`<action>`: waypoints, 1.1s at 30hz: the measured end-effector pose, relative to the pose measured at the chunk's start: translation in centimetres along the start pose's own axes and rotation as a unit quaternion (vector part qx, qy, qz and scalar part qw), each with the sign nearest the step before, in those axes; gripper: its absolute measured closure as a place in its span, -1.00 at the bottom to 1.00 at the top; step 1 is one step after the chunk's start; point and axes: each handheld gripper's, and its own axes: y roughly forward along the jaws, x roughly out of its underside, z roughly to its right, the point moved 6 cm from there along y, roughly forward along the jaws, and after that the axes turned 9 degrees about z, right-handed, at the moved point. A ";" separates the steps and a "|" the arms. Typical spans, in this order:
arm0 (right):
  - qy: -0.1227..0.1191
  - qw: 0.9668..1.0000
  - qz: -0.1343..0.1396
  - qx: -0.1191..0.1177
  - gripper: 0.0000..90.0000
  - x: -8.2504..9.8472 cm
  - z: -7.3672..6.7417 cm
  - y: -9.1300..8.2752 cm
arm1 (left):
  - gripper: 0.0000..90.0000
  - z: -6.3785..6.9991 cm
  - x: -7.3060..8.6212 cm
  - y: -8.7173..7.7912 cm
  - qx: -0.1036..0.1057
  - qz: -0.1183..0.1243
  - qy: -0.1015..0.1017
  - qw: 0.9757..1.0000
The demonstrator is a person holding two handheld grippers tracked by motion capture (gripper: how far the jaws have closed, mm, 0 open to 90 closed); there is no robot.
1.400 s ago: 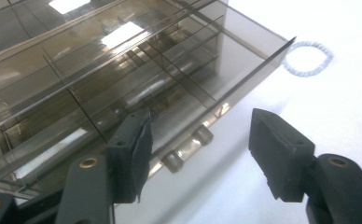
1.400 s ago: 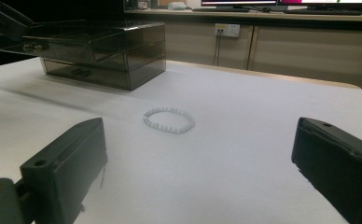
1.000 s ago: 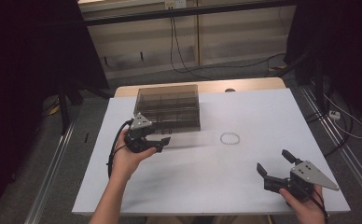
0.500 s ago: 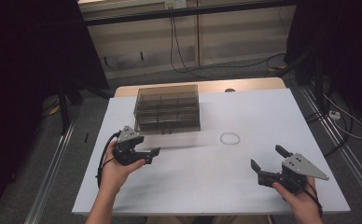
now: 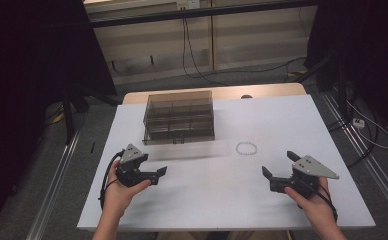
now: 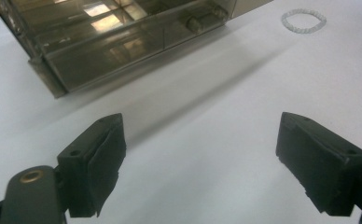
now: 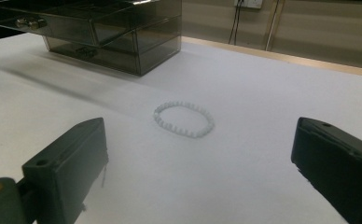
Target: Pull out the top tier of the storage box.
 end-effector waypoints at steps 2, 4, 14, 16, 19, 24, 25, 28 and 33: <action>0.000 1.000 -0.001 -0.002 -0.95 -0.2 0.0 0.4 | -0.65 -0.1 0.4 -0.1 -0.002 -0.001 0.000 1.000; -0.003 1.000 -0.006 -0.004 -0.96 -0.3 -0.1 0.7 | -0.67 -0.2 0.7 -0.1 -0.003 0.000 -0.003 1.000; 0.002 0.999 -0.037 -0.026 -0.87 -0.3 -0.5 3.0 | -0.74 -0.4 1.6 -0.5 -0.003 0.010 -0.015 1.000; -0.003 0.999 -0.046 -0.027 -0.86 -0.1 -0.6 3.5 | -0.76 -0.5 1.8 -0.7 -0.004 0.007 -0.013 1.000; -0.001 0.998 -0.055 -0.028 -0.78 0.0 -0.4 4.1 | -0.77 -0.7 2.0 -0.8 -0.005 0.007 -0.013 1.000; 0.011 0.997 -0.074 -0.028 -0.64 0.2 0.2 5.3 | -0.78 -0.9 2.1 -0.8 -0.007 0.007 -0.016 1.000; 0.012 0.997 -0.076 -0.030 -0.62 0.2 0.2 5.4 | -0.78 -0.9 2.1 -0.8 -0.007 0.008 -0.016 1.000; 0.015 0.996 -0.084 -0.033 -0.49 0.1 0.2 6.0 | -0.78 -1.0 2.0 -0.8 -0.009 0.011 -0.015 1.000; 0.008 0.995 -0.095 -0.042 -0.27 0.2 -0.4 7.1 | -0.78 -1.1 2.0 -0.9 -0.012 0.011 -0.012 1.000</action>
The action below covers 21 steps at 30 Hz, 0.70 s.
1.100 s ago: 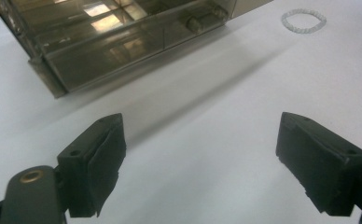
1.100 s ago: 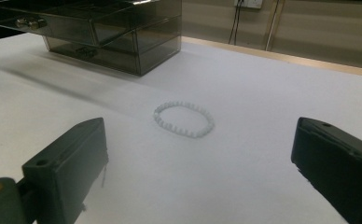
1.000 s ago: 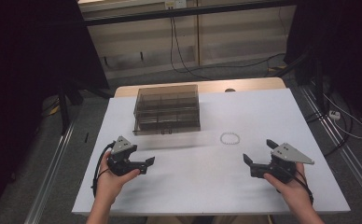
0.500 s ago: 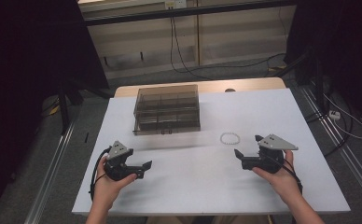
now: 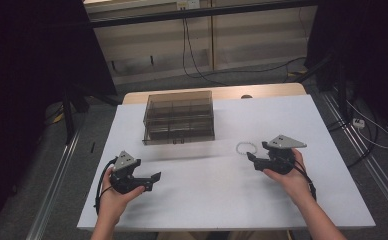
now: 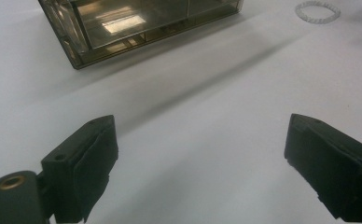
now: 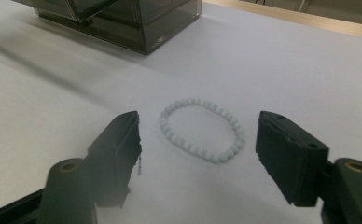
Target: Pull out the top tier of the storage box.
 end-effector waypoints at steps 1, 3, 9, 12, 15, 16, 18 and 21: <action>-0.001 1.000 -0.002 -0.002 -0.23 0.0 0.0 0.2 | -0.78 0.0 0.0 -0.1 0.001 -0.001 -0.001 1.000; 0.002 1.000 -0.004 -0.005 -0.16 -0.1 -0.1 0.7 | -0.78 0.0 0.0 -0.1 0.000 0.001 -0.001 1.000; -0.013 0.999 -0.026 -0.016 0.01 0.1 -0.3 1.9 | -0.78 0.1 0.3 0.0 0.003 -0.003 -0.004 1.000; -0.018 0.999 -0.034 -0.019 0.05 0.2 -0.3 2.4 | -0.78 0.1 0.4 0.0 0.003 -0.004 -0.005 1.000; -0.017 0.999 -0.040 -0.030 0.14 0.5 -0.4 2.9 | -0.78 0.0 0.5 0.1 0.005 -0.007 -0.001 1.000; -0.015 0.998 -0.042 -0.032 0.15 0.5 -0.5 3.0 | -0.78 0.1 0.5 0.1 0.005 -0.007 -0.003 1.000; -0.013 0.998 -0.044 -0.033 0.15 0.7 -0.5 3.3 | -0.78 0.1 0.5 0.1 0.005 -0.009 -0.001 1.000; -0.007 0.998 -0.048 -0.044 0.24 0.8 -0.8 3.7 | -0.78 0.1 0.5 0.2 0.005 -0.010 0.002 1.000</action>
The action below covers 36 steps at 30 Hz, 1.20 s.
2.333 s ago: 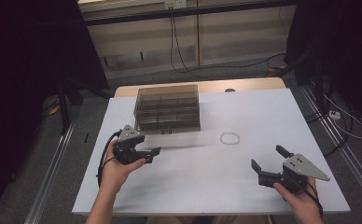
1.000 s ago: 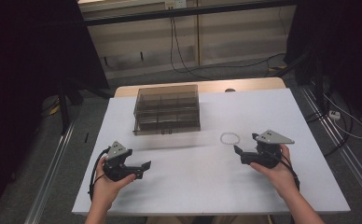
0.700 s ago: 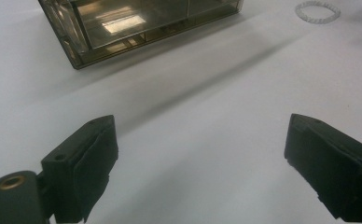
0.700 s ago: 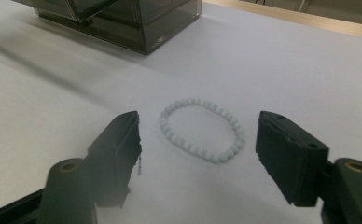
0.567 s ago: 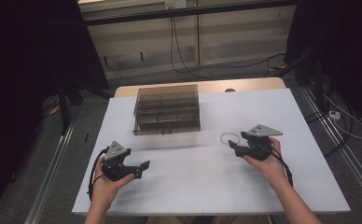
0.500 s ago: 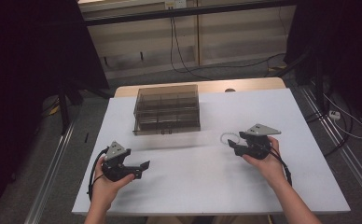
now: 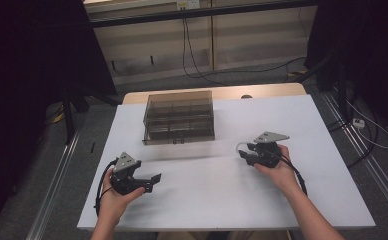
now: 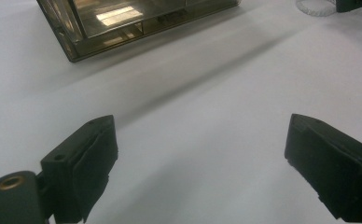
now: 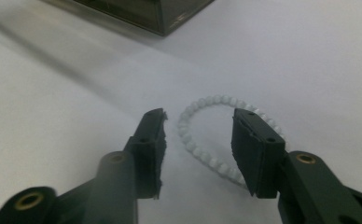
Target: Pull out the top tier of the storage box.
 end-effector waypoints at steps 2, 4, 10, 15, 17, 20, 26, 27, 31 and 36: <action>-0.003 1.000 -0.005 0.002 0.24 0.0 0.0 0.2 | -0.78 0.1 0.0 0.1 0.001 0.000 -0.004 1.000; 0.004 1.000 -0.006 -0.005 0.28 0.0 0.1 0.5 | -0.78 0.1 0.1 0.1 0.001 0.000 -0.004 1.000; -0.007 1.000 -0.016 -0.008 0.34 -0.1 -0.1 0.8 | -0.78 -0.2 0.0 0.0 0.001 0.003 -0.005 1.000; -0.021 0.999 -0.029 -0.015 0.41 0.1 -0.5 1.2 | -0.78 -0.3 0.1 0.0 0.001 0.000 -0.004 1.000; -0.031 0.999 -0.039 -0.020 0.44 0.1 -0.7 1.3 | -0.78 -0.3 0.2 0.0 -0.001 0.000 -0.006 1.000; -0.036 0.998 -0.045 -0.024 0.47 0.2 -0.8 1.5 | -0.78 -0.4 0.3 0.1 -0.003 0.000 -0.008 1.000; -0.029 0.998 -0.047 -0.037 0.81 0.3 -0.8 1.5 | -0.77 -0.3 0.2 -0.1 -0.004 -0.001 -0.003 1.000; -0.026 0.998 -0.049 -0.038 0.85 0.3 -0.9 1.5 | -0.77 -0.3 0.2 -0.1 -0.005 0.000 -0.006 1.000; -0.015 0.998 -0.051 -0.044 0.93 0.3 -0.8 1.4 | -0.77 -0.4 0.1 -0.2 -0.004 0.002 -0.004 1.000; -0.018 0.998 -0.052 -0.041 0.93 0.3 -0.9 1.4 | -0.77 -0.3 0.1 -0.1 -0.004 0.001 -0.001 1.000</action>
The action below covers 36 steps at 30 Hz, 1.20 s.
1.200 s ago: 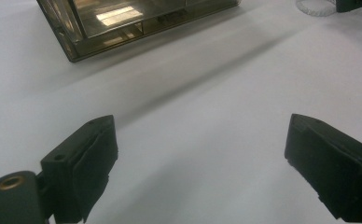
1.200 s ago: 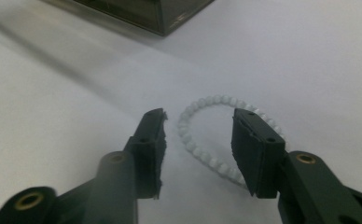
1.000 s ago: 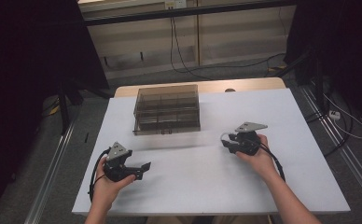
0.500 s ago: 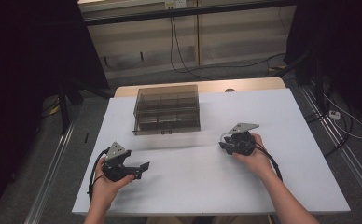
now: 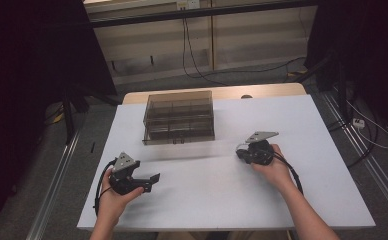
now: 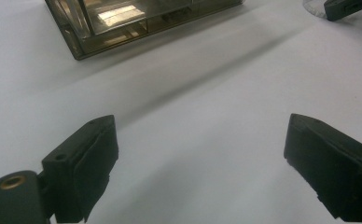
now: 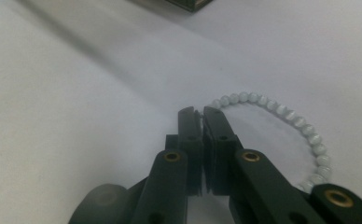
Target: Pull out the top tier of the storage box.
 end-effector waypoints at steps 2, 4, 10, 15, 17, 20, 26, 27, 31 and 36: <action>0.004 1.000 -0.002 0.001 0.93 0.0 0.0 0.0 | -0.77 0.1 0.0 0.0 0.002 0.000 0.001 1.000; -0.004 1.000 -0.003 0.000 0.92 0.0 0.0 0.0 | -0.77 0.1 0.0 0.0 0.002 0.000 0.001 1.000; 0.005 1.000 -0.008 0.000 0.93 0.0 0.0 0.0 | -0.77 0.1 0.0 0.0 0.000 0.000 0.000 1.000; 0.027 1.000 -0.007 0.003 0.95 0.0 0.1 0.1 | -0.77 0.1 0.0 0.0 0.002 -0.002 0.004 1.000; 0.024 1.000 -0.007 0.009 0.95 -0.1 0.0 0.1 | -0.77 0.1 0.0 0.0 0.002 -0.003 0.004 1.000; 0.021 1.000 -0.007 0.015 0.95 -0.1 -0.1 0.0 | -0.77 0.1 0.0 0.0 0.003 -0.002 0.005 1.000; 0.010 1.000 0.010 0.013 0.95 -0.6 -0.6 -0.5 | -0.77 -0.1 0.1 -0.1 0.000 -0.002 0.003 1.000; 0.007 1.000 0.013 0.013 0.95 -0.7 -0.7 -0.7 | -0.77 -0.1 0.1 -0.1 0.001 -0.002 0.002 1.000; 0.000 1.000 0.022 0.007 0.95 -1.4 -1.3 -1.4 | -0.77 -0.1 0.1 0.0 0.000 -0.002 0.000 1.000; -0.017 0.999 0.031 -0.007 0.95 -2.2 -2.8 -2.1 | -0.77 0.0 0.1 0.1 0.000 -0.004 0.001 1.000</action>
